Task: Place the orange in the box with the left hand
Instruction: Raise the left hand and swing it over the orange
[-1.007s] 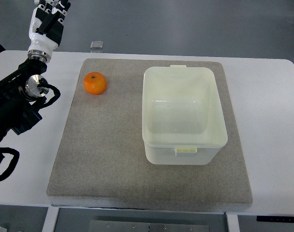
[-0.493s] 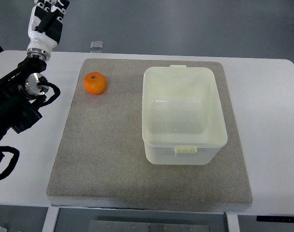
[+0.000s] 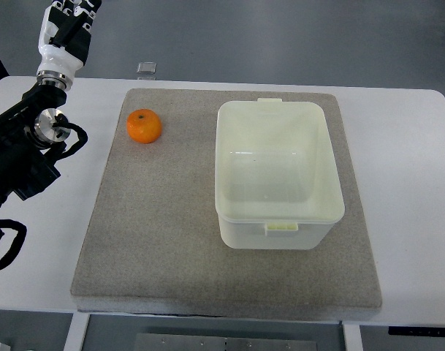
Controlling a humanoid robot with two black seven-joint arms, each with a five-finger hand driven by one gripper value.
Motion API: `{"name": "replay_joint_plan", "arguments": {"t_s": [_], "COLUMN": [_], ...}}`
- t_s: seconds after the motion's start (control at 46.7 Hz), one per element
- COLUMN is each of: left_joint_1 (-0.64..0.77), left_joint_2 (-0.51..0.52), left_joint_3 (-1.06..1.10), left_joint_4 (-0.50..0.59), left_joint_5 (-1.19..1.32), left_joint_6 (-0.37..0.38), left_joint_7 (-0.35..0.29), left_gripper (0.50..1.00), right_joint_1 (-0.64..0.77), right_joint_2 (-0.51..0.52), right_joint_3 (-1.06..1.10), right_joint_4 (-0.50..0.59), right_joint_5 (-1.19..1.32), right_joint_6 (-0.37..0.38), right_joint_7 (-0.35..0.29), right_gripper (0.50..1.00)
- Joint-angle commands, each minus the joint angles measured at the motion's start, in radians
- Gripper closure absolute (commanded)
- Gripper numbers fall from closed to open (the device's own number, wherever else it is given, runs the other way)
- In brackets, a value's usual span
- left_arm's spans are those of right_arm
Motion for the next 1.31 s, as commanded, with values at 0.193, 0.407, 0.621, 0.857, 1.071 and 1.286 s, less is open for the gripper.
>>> {"name": "replay_joint_plan", "arguments": {"t_s": [0.193,0.407,0.621,0.857,1.071,1.286], "left_joint_1": [0.021,0.021,0.010,-0.048,-0.117,-0.194], "left_joint_2": [0.000,0.000,0.002,0.042,0.106,0.148], "left_joint_3": [0.014,0.035,0.118,0.249,0.374,0.525], "left_joint_4": [-0.041,-0.038,-0.043,-0.047,-0.049,-0.050], "left_joint_5": [0.003,0.015,0.032,0.089,0.204,0.443], "left_joint_6": [-0.019,-0.012,-0.004,-0.002,-0.002,-0.010], "left_joint_7": [0.000,0.000,0.002,0.005,0.006,0.006], "left_gripper": [0.504,0.504,0.504,0.504,0.504,0.504], "right_joint_1": [0.000,0.000,0.000,0.000,0.000,0.000], "right_joint_2": [0.000,0.000,0.000,0.000,0.000,0.000], "right_joint_3": [0.000,0.000,0.000,0.000,0.000,0.000], "right_joint_4": [0.001,0.001,-0.001,-0.001,-0.001,0.001], "right_joint_5": [0.001,0.001,-0.001,-0.001,-0.001,0.000], "right_joint_6": [0.000,0.000,0.000,0.000,0.000,0.000], "right_joint_7": [0.000,0.000,0.000,0.000,0.000,0.000], "right_gripper": [0.568,0.568,0.568,0.568,0.568,0.568]}}
